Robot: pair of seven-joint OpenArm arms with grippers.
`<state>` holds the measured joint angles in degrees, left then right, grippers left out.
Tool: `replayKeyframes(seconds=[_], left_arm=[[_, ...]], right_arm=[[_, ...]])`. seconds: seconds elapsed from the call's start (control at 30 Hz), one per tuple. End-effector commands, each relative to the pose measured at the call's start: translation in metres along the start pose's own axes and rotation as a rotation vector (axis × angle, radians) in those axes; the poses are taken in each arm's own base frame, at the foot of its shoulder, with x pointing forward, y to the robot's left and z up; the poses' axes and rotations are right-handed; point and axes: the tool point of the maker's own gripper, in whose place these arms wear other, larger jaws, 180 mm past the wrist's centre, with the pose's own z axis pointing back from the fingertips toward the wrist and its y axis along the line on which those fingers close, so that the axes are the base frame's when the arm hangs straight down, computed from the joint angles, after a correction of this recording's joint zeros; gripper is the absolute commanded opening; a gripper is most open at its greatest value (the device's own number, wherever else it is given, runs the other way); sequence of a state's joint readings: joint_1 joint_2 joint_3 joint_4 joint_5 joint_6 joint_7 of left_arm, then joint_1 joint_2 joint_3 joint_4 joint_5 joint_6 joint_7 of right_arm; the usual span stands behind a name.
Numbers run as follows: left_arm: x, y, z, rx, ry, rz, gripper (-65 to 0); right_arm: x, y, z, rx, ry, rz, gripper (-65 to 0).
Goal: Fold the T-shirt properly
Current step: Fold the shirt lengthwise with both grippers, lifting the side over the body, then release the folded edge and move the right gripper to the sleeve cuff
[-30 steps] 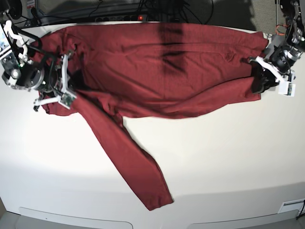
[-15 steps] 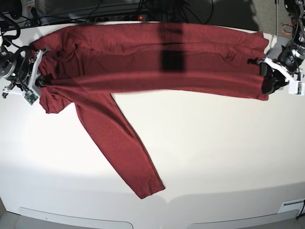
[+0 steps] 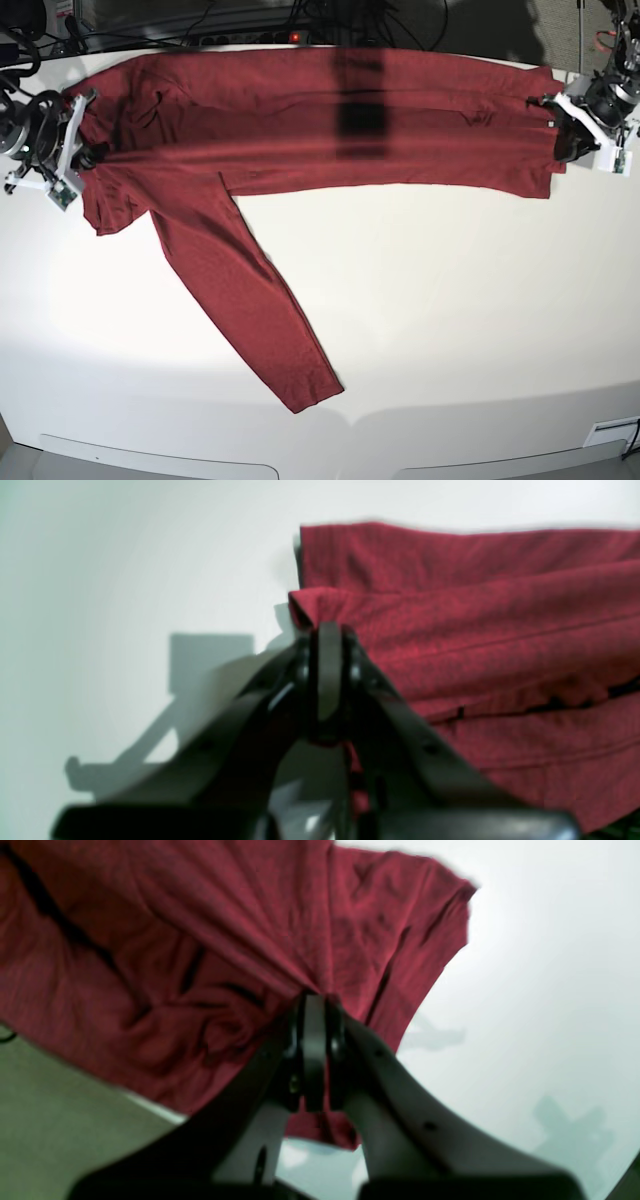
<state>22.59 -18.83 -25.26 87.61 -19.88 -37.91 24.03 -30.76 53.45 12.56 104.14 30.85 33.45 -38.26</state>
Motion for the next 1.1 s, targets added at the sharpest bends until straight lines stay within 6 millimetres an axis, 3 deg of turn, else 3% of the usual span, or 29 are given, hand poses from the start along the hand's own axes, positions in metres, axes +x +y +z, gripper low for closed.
replayKeyframes(seconds=[0.0,0.2,0.27,0.3,0.37,0.43,0.53,0.7,0.87,1.07], left_arm=[[0.013,0.007,0.004,0.017,-0.041,-0.015,-65.0],[0.015,0.008,0.004,0.023,-0.051,-0.018,-65.0],[0.015,0.015,0.005,0.059,-0.055,-0.002,-65.0],[0.016,0.019,0.005,0.081,-0.056,0.007,-61.5],[0.016,0.025,0.006,0.115,-0.06,0.022,-48.2],[0.017,0.027,0.006,0.126,-0.064,0.027,-38.4],[0.019,0.026,0.006,0.118,-0.079,0.044,-32.8],[0.034,0.019,0.007,0.07,-0.165,0.153,-32.8],[0.05,0.014,0.009,0.03,-0.256,0.248,-32.8],[0.049,-0.009,-0.002,-0.001,-0.295,0.328,-32.8]], right_arm=[[0.006,-0.009,0.006,-0.025,-0.011,0.017,-65.0],[0.013,0.0,0.006,0.031,-0.054,-0.039,-64.1],[0.016,0.001,0.006,0.036,-0.074,-0.044,-52.8],[0.017,0.001,0.006,0.035,-0.078,-0.045,-47.3],[0.018,0.001,0.006,0.035,-0.08,-0.044,-39.0],[0.02,0.0,0.006,0.034,-0.095,-0.045,-35.6],[0.03,-0.002,0.008,0.029,-0.144,-0.045,-35.6],[0.057,-0.012,0.013,0.004,-0.259,-0.042,-35.6],[0.084,-0.036,0.02,-0.068,-0.348,-0.105,-35.6],[0.108,-0.068,0.013,-0.107,-0.427,-0.161,-35.6]])
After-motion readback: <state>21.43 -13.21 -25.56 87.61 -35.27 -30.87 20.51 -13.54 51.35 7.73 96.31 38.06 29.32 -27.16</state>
